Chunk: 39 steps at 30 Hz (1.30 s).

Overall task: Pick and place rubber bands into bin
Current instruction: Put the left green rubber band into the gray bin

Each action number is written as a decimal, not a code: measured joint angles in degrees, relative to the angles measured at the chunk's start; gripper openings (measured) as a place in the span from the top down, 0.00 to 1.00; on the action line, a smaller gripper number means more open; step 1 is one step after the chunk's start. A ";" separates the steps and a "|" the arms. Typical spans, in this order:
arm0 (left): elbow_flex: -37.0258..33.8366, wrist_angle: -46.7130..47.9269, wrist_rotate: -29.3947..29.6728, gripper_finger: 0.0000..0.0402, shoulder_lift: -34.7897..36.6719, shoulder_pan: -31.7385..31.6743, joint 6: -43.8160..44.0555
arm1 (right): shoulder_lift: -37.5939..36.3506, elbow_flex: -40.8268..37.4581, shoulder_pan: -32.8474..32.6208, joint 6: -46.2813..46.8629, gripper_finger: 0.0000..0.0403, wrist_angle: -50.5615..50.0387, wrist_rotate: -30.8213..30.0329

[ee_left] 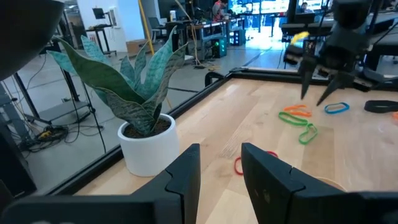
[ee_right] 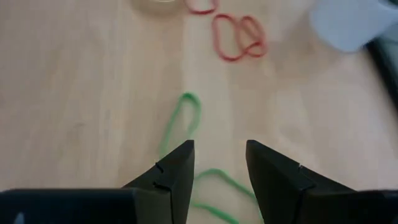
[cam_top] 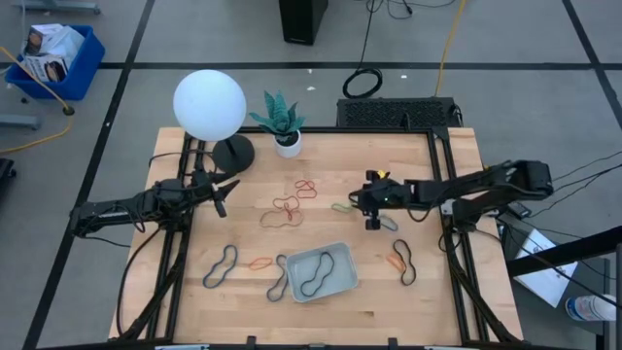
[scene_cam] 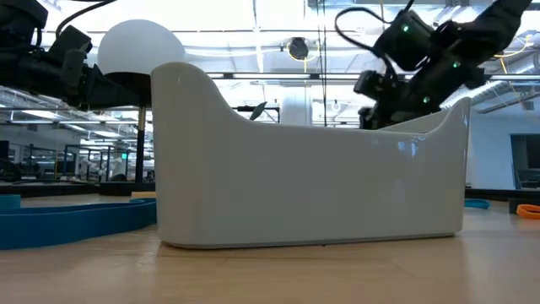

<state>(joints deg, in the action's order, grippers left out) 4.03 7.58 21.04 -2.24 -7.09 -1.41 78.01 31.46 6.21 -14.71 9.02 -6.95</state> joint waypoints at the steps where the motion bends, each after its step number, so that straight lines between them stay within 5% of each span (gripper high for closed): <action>1: 0.00 -0.01 0.02 0.69 0.00 0.00 0.00 | 1.11 0.00 0.11 -0.09 0.66 0.27 0.96; 19: 0.00 0.12 0.02 0.69 0.00 -0.02 -1.06 | 6.39 0.02 0.08 -3.05 0.67 0.65 5.39; 33: 0.00 0.17 0.04 0.69 0.00 -0.04 -1.11 | 11.26 0.11 0.06 -5.84 0.81 3.88 2.73; 39: 0.00 0.18 0.04 0.69 0.00 -0.04 -1.11 | 11.29 0.11 0.06 -8.51 0.96 3.63 2.63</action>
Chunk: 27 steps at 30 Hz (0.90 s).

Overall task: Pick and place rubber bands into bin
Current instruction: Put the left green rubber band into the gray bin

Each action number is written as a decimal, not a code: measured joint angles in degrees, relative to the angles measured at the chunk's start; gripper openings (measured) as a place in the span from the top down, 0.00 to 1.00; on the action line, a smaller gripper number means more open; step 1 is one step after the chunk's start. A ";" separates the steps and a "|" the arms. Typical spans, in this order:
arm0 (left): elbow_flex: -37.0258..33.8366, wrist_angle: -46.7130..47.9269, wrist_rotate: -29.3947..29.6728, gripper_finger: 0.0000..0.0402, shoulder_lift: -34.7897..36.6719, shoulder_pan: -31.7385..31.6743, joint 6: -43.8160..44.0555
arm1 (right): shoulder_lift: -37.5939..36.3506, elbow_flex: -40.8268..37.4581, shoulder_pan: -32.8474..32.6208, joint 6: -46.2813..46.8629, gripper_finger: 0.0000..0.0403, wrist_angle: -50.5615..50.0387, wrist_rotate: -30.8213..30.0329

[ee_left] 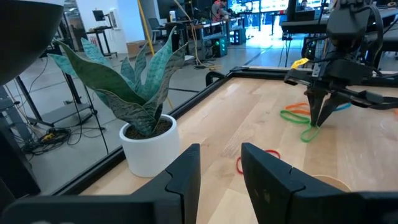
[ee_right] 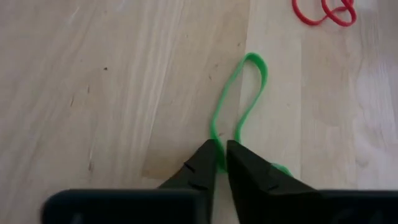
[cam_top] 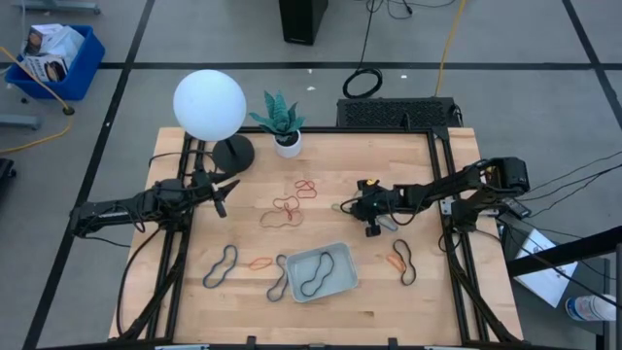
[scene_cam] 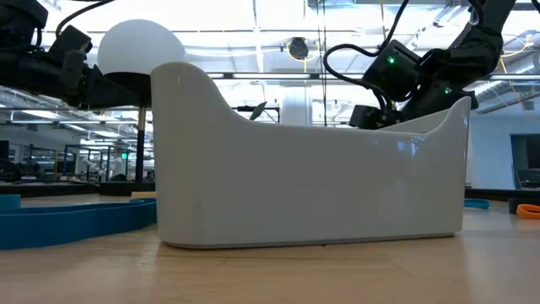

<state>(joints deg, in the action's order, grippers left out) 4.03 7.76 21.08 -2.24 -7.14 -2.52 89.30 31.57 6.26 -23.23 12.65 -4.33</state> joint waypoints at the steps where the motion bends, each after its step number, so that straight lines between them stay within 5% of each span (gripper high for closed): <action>1: 0.00 -0.01 0.00 0.69 0.00 0.00 0.00 | 0.00 0.00 0.00 -0.02 0.98 -0.02 -0.02; 14: 0.00 0.01 0.00 0.69 0.00 0.00 -0.02 | -2.05 -0.13 0.04 4.93 1.00 2.62 -0.34; 27: 0.00 -0.14 -0.01 0.69 0.00 0.00 0.28 | -25.97 -0.07 0.04 13.00 1.00 18.00 -3.12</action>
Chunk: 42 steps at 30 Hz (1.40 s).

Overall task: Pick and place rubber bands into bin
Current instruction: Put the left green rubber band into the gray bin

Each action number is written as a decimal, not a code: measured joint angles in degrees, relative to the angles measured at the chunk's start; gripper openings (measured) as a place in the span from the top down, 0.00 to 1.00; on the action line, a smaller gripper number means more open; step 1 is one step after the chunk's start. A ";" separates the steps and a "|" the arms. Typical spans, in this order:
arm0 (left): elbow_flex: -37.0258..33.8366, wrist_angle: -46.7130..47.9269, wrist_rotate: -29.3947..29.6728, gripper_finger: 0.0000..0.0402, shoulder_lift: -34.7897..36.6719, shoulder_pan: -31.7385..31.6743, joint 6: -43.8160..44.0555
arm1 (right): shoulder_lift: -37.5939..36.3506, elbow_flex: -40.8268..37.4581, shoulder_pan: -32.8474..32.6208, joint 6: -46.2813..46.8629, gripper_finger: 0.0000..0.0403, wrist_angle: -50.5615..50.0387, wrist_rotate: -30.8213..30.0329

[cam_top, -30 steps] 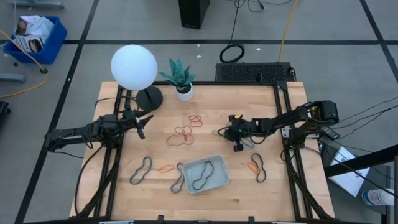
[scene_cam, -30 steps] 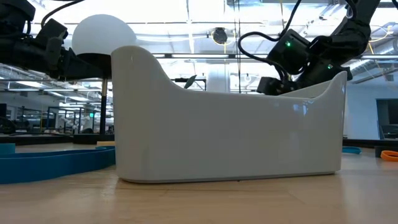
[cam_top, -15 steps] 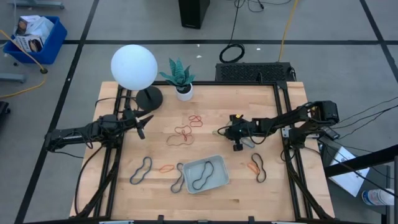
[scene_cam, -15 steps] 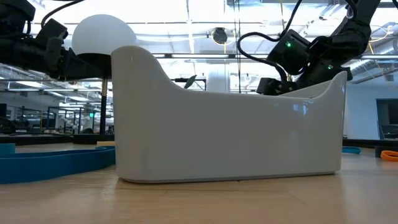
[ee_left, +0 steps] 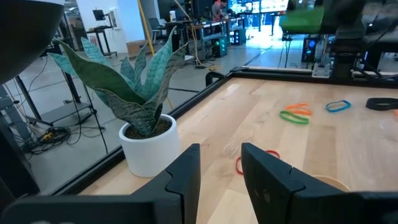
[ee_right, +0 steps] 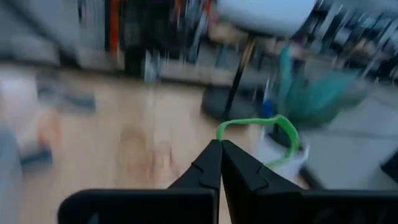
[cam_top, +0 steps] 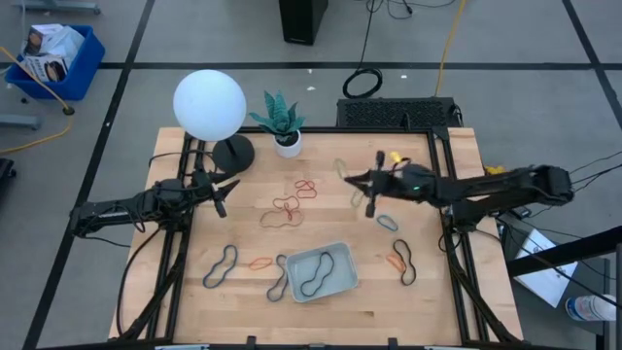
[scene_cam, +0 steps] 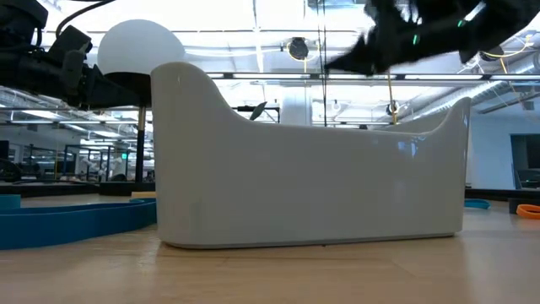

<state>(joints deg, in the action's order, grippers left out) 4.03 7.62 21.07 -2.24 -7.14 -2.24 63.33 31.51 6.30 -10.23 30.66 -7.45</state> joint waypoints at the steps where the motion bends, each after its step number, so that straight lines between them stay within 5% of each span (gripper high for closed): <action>1: 0.00 -0.02 0.00 0.69 0.00 0.00 0.00 | -1.74 0.00 -0.02 0.96 1.00 0.57 0.01; 11: 0.00 -0.07 -0.03 0.69 0.00 0.00 0.20 | -9.81 0.71 -3.25 -0.67 1.00 2.99 1.72; 16: 0.00 -0.09 -0.05 0.69 0.00 0.00 1.34 | -9.04 7.88 -7.59 -4.63 1.00 -5.54 3.27; 27: -0.02 -0.07 -0.08 0.69 0.00 0.02 2.75 | 1.55 32.15 -13.39 -5.50 1.00 -41.47 3.22; 34: -0.02 0.02 -0.06 0.69 0.00 0.02 2.34 | 8.98 36.33 -15.77 -0.54 1.00 -45.63 11.46; 42: -0.02 0.09 -0.08 0.69 0.00 0.02 2.51 | 17.28 36.26 -18.19 4.46 1.00 -50.61 12.15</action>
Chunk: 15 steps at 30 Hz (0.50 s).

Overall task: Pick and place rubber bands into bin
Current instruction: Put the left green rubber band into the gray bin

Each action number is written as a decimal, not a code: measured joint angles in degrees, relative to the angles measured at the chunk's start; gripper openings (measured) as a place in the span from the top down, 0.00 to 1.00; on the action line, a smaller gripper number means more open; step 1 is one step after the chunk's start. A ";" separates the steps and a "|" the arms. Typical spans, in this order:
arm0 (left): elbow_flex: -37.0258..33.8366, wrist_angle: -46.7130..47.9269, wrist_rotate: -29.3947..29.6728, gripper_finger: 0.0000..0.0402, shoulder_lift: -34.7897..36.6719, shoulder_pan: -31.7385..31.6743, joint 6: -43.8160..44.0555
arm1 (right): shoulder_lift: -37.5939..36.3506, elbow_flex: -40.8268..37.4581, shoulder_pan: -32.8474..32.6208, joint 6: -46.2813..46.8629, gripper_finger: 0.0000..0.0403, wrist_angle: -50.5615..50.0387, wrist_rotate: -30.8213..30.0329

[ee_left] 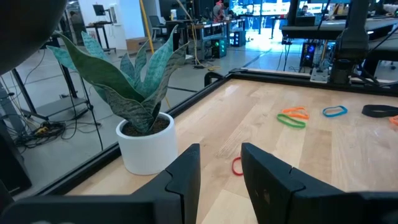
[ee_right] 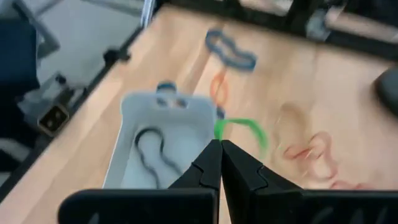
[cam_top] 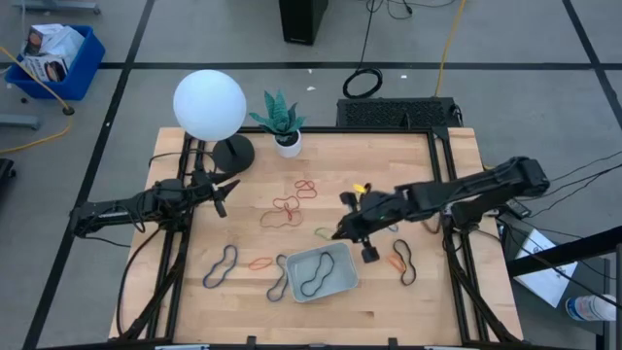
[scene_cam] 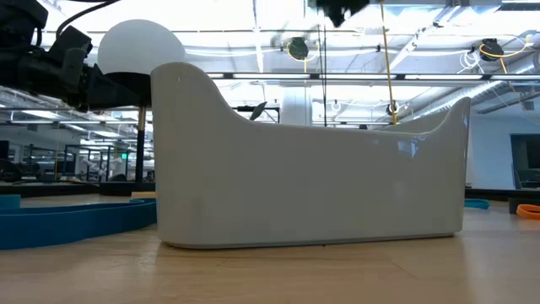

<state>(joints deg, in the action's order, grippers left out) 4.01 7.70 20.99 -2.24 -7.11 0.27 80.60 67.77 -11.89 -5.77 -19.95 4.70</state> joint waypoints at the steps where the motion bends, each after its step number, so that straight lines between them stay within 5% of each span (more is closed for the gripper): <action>1: 0.00 0.01 0.00 0.69 0.00 0.00 0.00 | 1.11 -0.01 -0.29 0.71 1.00 -0.48 0.04; 15: 0.00 0.07 0.00 0.69 0.00 -0.02 0.00 | 13.90 0.00 -5.21 4.83 1.00 -1.57 0.12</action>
<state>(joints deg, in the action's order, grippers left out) 4.01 7.77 20.99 -2.24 -7.13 0.27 94.50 67.77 -17.10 -0.94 -21.52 4.82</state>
